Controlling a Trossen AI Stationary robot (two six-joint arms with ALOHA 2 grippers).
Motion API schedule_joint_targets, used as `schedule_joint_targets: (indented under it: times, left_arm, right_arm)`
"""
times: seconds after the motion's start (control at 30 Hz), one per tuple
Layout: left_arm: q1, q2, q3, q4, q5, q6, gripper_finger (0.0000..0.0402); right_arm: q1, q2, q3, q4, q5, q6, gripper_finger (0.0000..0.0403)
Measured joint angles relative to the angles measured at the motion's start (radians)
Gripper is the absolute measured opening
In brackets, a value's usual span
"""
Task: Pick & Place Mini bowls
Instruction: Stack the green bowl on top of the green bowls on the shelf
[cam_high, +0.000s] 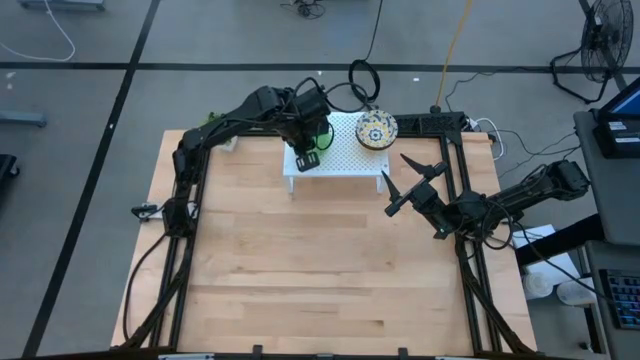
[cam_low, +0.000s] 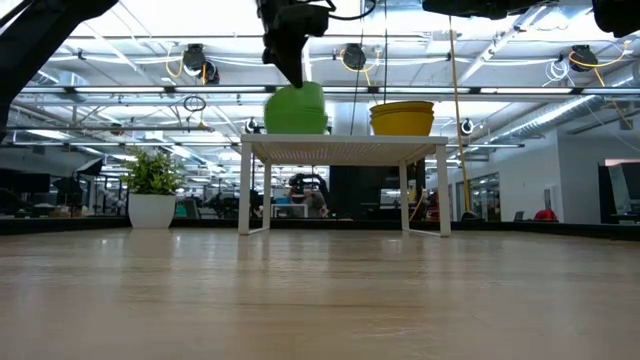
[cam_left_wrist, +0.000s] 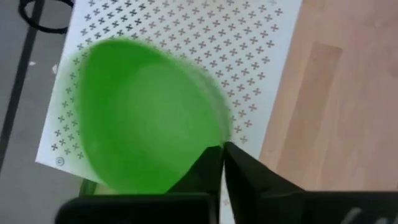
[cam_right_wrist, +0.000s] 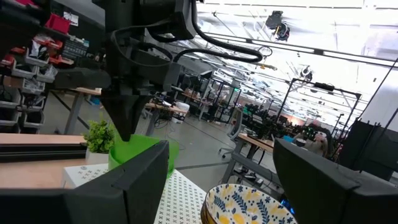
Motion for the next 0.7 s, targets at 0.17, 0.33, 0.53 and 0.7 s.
schedule_joint_targets:
  times: [0.17, 0.33, 0.53, 0.7]
  left_arm:
    - [-0.001, 0.000, 0.000, 0.000, -0.018, 0.000, 0.0012]
    - [-0.016, -0.002, 0.000, -0.003, -0.018, 0.004, 0.0007]
    - [-0.022, -0.006, 0.000, -0.007, -0.067, 0.015, 0.0006]
    - [-0.022, -0.006, 0.000, -0.033, -0.068, 0.015, 0.0004]
  right_arm:
    - [0.000, 0.000, 0.000, 0.000, 0.000, 0.000, 0.0274]
    - [0.000, 0.000, 0.000, 0.000, 0.000, 0.000, 0.0274]
    - [0.000, 0.000, 0.000, 0.000, 0.000, 0.000, 0.0274]
    - [0.000, 0.000, 0.000, 0.000, 0.000, 0.001, 0.0274]
